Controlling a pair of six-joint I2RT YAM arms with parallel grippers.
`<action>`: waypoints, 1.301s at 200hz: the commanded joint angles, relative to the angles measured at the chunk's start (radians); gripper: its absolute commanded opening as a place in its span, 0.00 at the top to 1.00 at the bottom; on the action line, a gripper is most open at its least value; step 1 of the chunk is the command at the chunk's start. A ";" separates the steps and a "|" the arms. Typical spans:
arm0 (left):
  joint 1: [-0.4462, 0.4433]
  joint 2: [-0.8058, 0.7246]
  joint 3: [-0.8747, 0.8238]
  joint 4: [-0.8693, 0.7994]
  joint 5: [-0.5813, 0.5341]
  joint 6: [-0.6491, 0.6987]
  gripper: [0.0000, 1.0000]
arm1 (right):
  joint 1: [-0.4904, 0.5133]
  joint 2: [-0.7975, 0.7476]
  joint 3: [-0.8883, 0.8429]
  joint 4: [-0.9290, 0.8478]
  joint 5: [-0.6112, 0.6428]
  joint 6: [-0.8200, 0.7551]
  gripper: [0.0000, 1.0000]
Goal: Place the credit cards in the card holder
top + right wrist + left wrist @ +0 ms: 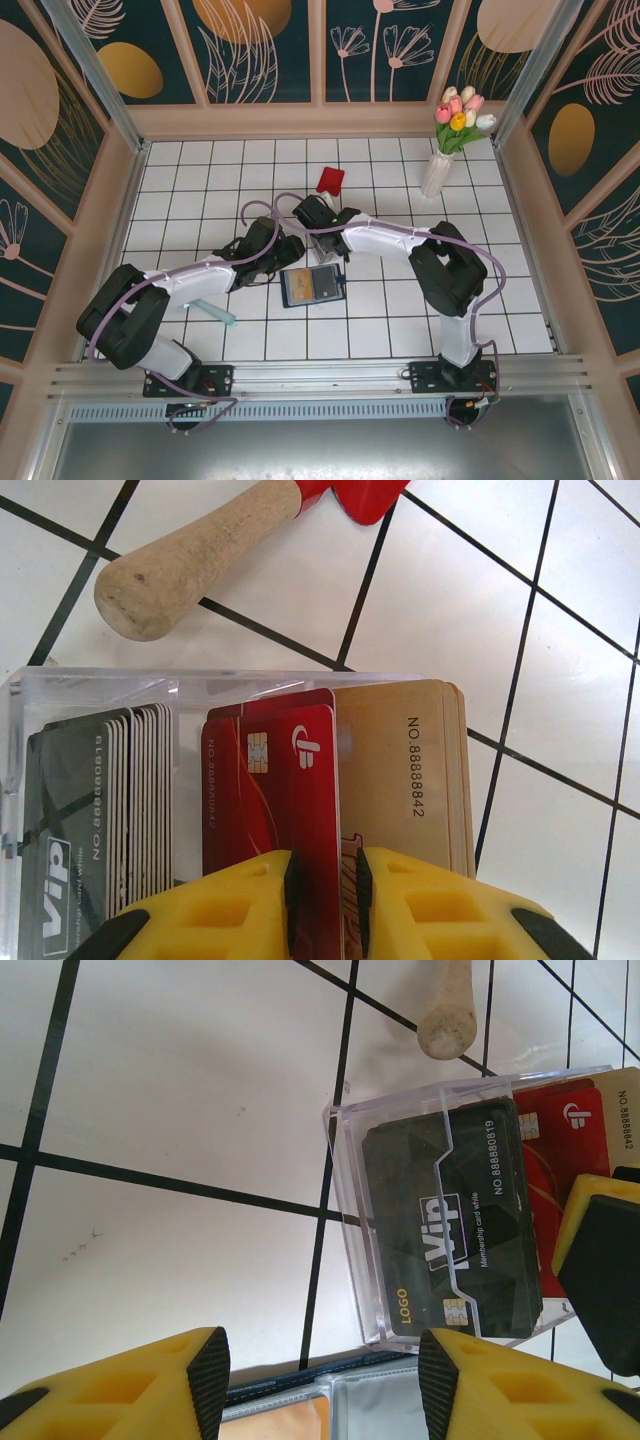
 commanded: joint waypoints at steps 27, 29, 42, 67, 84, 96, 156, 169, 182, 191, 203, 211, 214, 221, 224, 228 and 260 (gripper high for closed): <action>0.007 -0.002 -0.006 0.008 0.006 -0.007 0.45 | -0.001 -0.067 -0.023 -0.028 0.048 -0.001 0.76; 0.007 -0.002 -0.006 0.008 0.006 -0.007 0.45 | -0.001 -0.068 -0.023 -0.027 0.048 -0.001 0.76; 0.008 -0.002 -0.005 0.009 0.005 -0.007 0.45 | -0.002 -0.071 -0.024 -0.026 0.048 -0.002 0.78; 0.008 -0.002 -0.005 0.009 0.006 -0.006 0.45 | -0.002 -0.076 -0.027 -0.026 0.044 -0.001 0.83; 0.007 -0.002 -0.008 0.009 0.007 -0.007 0.44 | -0.003 -0.077 -0.030 -0.028 0.043 0.001 0.85; 0.007 -0.004 -0.012 0.011 0.006 -0.008 0.44 | -0.002 -0.079 -0.032 -0.025 0.035 -0.001 0.89; 0.007 -0.012 -0.012 0.005 0.005 -0.008 0.44 | -0.005 -0.146 -0.014 -0.040 -0.071 0.045 0.97; 0.008 -0.023 -0.013 0.005 0.003 -0.008 0.44 | -0.006 -0.178 -0.012 -0.039 -0.107 0.066 0.97; 0.007 -0.038 -0.014 0.006 0.001 -0.009 0.44 | -0.006 -0.210 -0.012 -0.039 -0.137 0.093 0.98; 0.008 -0.049 -0.015 0.007 0.004 -0.009 0.44 | -0.008 -0.233 -0.014 -0.036 -0.161 0.114 1.00; 0.007 -0.066 -0.016 0.011 0.011 -0.009 0.44 | -0.017 -0.274 -0.030 -0.020 -0.200 0.143 1.00; 0.008 -0.079 -0.018 0.018 0.018 -0.011 0.43 | -0.026 -0.308 -0.049 -0.003 -0.236 0.164 1.00; 0.007 -0.084 -0.020 0.022 0.021 -0.012 0.43 | -0.030 -0.322 -0.055 0.006 -0.257 0.171 1.00; 0.008 -0.098 -0.026 0.038 0.032 -0.017 0.43 | -0.047 -0.355 -0.075 0.029 -0.318 0.191 1.00; 0.007 -0.105 -0.030 0.048 0.038 -0.018 0.42 | -0.055 -0.372 -0.085 0.042 -0.344 0.201 1.00; 0.007 -0.113 -0.037 0.066 0.048 -0.022 0.42 | -0.066 -0.395 -0.100 0.061 -0.381 0.216 1.00; 0.030 -0.180 -0.119 0.317 0.199 -0.088 0.36 | -0.203 -0.578 -0.261 0.271 -0.762 0.358 1.00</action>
